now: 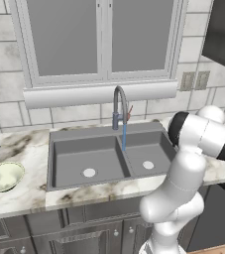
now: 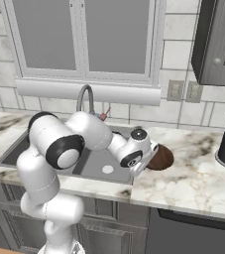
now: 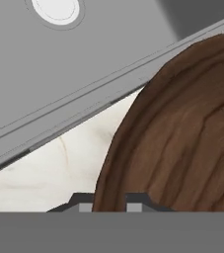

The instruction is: Rinse each bowl for a few seconds and place them down in the sink or on the counter.

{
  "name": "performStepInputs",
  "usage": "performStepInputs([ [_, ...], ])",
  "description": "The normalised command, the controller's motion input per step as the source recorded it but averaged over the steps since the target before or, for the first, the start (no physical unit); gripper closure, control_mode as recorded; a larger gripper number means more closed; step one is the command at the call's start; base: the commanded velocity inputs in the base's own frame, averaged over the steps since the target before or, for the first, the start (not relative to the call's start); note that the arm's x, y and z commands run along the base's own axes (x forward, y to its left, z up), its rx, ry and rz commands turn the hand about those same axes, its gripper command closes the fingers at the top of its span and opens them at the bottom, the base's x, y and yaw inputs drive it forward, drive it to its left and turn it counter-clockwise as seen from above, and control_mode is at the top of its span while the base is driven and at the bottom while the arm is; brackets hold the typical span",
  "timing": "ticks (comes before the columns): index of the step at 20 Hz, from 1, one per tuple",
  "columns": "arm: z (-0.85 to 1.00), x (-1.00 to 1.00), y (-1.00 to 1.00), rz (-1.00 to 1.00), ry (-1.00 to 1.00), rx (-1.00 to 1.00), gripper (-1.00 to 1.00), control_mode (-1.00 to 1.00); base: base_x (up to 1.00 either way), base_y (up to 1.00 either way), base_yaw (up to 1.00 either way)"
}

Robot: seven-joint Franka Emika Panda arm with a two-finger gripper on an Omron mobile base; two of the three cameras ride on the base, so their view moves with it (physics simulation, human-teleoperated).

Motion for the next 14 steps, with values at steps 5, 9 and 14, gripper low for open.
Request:
performStepInputs([
  [5, -0.10, -0.03, 0.06, 0.00, 0.00, 0.00, -1.00, -1.00, 0.00, 0.00, 0.00],
  [9, 0.26, 0.00, 0.00, 0.00, -0.03, 0.00, -1.00, -1.00, 0.00, 0.00, 0.00],
  [14, 0.47, -0.03, 0.04, 0.00, -0.02, 0.00, -1.00, -1.00, 0.00, 0.00, 0.00],
])
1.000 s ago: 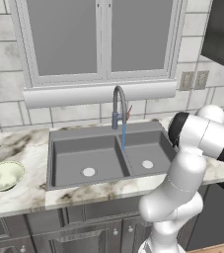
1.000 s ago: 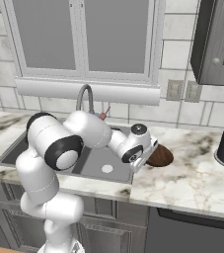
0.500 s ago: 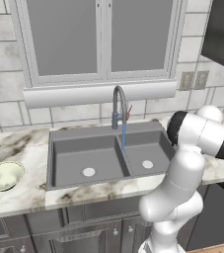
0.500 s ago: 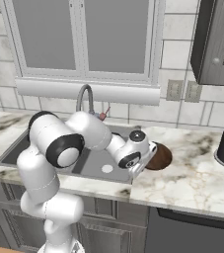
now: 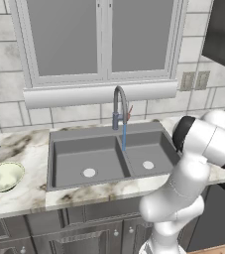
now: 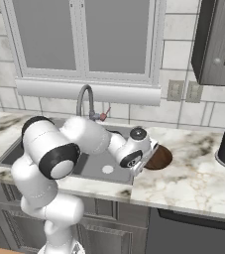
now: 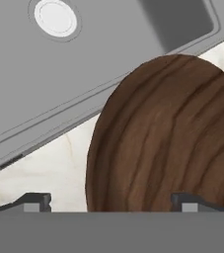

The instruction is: Rinse each bowl for a few seconds and place them down in the sink or on the counter.

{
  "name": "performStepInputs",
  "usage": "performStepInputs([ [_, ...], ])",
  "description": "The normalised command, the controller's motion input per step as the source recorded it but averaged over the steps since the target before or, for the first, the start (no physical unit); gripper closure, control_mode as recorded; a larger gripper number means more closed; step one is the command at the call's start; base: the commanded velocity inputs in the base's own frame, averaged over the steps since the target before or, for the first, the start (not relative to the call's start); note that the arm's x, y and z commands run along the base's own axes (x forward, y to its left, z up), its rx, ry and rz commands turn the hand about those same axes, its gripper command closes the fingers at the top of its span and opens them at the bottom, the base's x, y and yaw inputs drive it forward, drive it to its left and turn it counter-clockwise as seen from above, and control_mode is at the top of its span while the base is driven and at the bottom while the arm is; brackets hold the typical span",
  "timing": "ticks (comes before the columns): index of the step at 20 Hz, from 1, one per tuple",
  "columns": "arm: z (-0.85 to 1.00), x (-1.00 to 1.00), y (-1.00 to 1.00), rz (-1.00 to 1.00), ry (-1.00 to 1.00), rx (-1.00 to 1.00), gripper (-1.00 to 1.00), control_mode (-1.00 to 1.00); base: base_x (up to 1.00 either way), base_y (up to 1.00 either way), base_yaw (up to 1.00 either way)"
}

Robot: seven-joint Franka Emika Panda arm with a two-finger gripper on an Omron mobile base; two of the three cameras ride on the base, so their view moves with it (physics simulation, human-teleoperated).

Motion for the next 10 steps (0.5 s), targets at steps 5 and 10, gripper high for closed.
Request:
performStepInputs([
  [5, 0.60, -0.22, 0.08, 0.00, 0.00, 0.03, -1.00, -1.00, 0.00, 0.00, 0.00],
  [10, 0.62, -0.40, 0.14, 0.00, 0.00, 0.02, -1.00, -1.00, 0.00, 0.00, 0.00],
])
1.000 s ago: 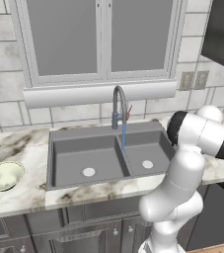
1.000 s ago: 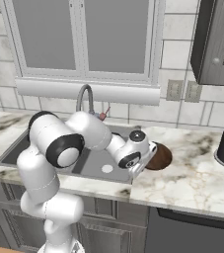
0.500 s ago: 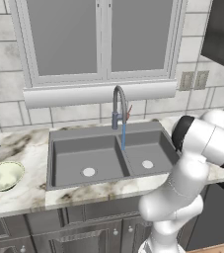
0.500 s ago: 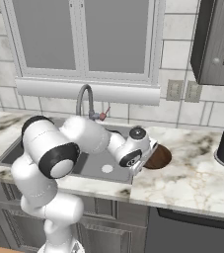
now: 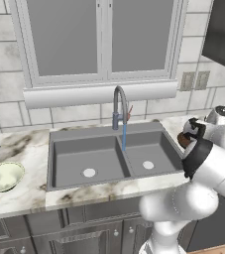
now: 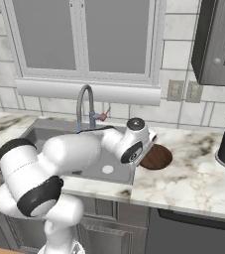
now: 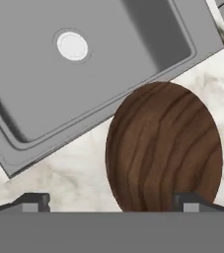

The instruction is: Rinse each bowl for a few seconds and place them down in the sink or on the counter.

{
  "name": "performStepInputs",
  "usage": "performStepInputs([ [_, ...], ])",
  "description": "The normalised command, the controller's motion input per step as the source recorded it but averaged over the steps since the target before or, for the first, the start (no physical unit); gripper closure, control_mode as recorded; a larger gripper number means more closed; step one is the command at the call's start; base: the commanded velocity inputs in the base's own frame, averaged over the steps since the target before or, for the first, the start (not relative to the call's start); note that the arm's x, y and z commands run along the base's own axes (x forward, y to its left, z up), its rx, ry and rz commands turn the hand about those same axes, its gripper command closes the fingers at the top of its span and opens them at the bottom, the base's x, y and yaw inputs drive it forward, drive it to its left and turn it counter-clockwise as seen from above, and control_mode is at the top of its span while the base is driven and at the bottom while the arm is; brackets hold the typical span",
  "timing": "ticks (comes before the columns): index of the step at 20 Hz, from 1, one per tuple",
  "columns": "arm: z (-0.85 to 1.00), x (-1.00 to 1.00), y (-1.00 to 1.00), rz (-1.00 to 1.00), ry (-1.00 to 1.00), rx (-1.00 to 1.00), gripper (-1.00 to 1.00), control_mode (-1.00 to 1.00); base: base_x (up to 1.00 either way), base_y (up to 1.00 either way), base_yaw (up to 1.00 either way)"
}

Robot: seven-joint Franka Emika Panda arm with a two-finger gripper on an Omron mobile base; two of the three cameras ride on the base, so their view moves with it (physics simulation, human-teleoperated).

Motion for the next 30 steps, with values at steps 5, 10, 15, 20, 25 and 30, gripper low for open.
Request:
performStepInputs([
  [5, 0.77, -0.48, 0.13, 0.00, 0.00, 0.03, -1.00, -1.00, 0.00, 0.00, 0.00],
  [10, 0.80, -0.46, 0.20, 0.01, 0.00, 0.02, -1.00, -1.00, 0.00, 0.00, 0.00],
  [15, 0.80, -0.28, 0.36, 0.06, 0.03, 0.02, -1.00, -1.00, 0.00, 0.00, 0.00],
  [20, 0.82, -0.11, 0.47, 0.10, 0.03, 0.00, -1.00, -1.00, 0.00, 0.00, 0.00],
  [25, 0.78, -0.01, 0.35, 0.15, 0.02, 0.00, -1.00, -1.00, 0.00, 0.00, 0.00],
  [30, 0.69, -0.02, 0.18, 0.20, 0.01, 0.01, -1.00, -1.00, 0.00, 0.00, 0.00],
])
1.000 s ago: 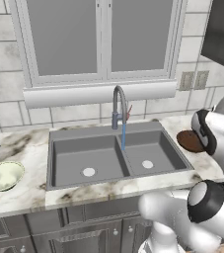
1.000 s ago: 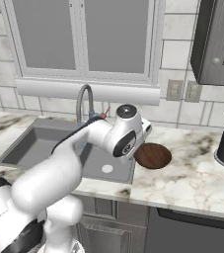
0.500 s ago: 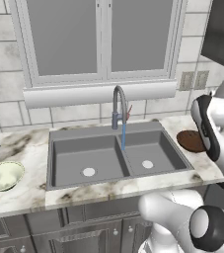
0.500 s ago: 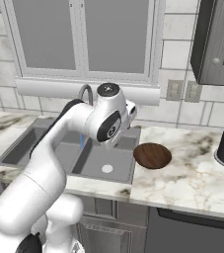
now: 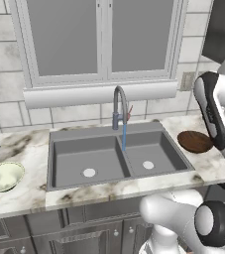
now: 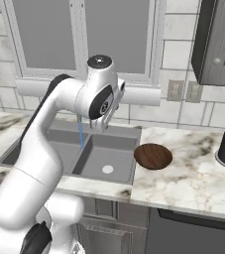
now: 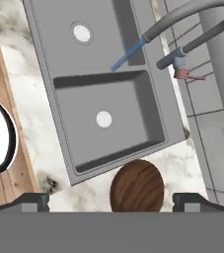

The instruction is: Rinse each bowl for a few seconds and place them down in the sink or on the counter.

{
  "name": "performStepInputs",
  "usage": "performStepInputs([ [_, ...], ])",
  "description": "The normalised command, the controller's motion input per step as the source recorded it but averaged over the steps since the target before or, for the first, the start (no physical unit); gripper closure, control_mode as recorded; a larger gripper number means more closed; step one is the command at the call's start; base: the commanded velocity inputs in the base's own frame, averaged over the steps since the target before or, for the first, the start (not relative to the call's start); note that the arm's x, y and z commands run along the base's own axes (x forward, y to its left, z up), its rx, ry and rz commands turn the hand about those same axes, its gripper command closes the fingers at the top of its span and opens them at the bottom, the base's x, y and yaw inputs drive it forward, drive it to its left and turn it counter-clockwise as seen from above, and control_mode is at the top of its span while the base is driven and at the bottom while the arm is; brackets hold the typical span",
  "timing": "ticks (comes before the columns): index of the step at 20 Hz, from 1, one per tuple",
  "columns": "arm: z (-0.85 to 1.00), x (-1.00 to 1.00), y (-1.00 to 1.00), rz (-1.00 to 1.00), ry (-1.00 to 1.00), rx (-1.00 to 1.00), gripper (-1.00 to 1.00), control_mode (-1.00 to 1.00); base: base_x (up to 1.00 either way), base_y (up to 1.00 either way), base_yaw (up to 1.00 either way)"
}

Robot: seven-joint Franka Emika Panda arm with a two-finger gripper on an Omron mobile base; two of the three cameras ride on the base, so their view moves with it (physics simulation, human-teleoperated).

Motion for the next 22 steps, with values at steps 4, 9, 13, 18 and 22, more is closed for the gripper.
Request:
performStepInputs([
  [4, 0.55, -0.01, 0.31, 0.21, 0.03, 0.02, -1.00, -1.00, 0.00, 0.00, 0.00],
  [9, 0.33, -0.04, 0.35, 0.20, 0.01, 0.04, -1.00, -1.00, 0.00, 0.00, 0.00],
  [13, 0.09, -0.08, 0.41, 0.18, 0.00, 0.05, -1.00, -1.00, 0.00, 0.00, 0.00],
  [18, 0.00, -0.06, 0.50, 0.18, -0.01, 0.06, -1.00, -1.00, 0.00, 0.00, 0.00],
  [22, 0.00, -0.09, 0.57, 0.13, -0.05, 0.03, -1.00, -1.00, 0.00, 0.00, 0.00],
])
